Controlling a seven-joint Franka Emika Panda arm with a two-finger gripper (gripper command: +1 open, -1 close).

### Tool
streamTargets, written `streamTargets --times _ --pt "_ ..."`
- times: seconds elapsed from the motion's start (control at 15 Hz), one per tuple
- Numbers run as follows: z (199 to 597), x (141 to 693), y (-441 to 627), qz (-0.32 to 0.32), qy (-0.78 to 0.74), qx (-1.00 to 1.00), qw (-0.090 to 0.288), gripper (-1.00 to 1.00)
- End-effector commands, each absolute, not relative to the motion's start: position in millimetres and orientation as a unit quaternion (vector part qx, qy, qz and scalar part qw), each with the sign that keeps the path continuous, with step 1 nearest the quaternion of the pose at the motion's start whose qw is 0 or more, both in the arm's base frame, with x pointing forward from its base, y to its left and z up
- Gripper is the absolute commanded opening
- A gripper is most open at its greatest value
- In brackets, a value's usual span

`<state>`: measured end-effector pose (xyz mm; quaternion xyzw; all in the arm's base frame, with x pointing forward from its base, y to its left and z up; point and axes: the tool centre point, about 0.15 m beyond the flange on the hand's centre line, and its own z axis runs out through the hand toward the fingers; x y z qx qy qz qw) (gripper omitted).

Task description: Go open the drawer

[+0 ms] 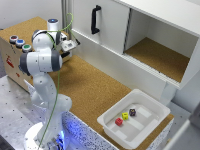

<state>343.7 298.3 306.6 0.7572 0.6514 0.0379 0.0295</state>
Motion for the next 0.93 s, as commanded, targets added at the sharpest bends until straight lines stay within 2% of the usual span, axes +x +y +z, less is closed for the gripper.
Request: streamTargets --times 0.0,0.33,0.8,0.87 --pt "299.8 345.2 249.8 0.062 0.643 0.762 0.033 -1.00" --pt "303.7 351.4 227.6 0.066 0.629 0.774 0.031 -1.00" --pt "303.4 344.0 186.0 0.064 0.640 0.765 -0.012 -1.00" --pt "300.7 347.5 176.5 0.065 0.636 0.769 -0.007 -1.00"
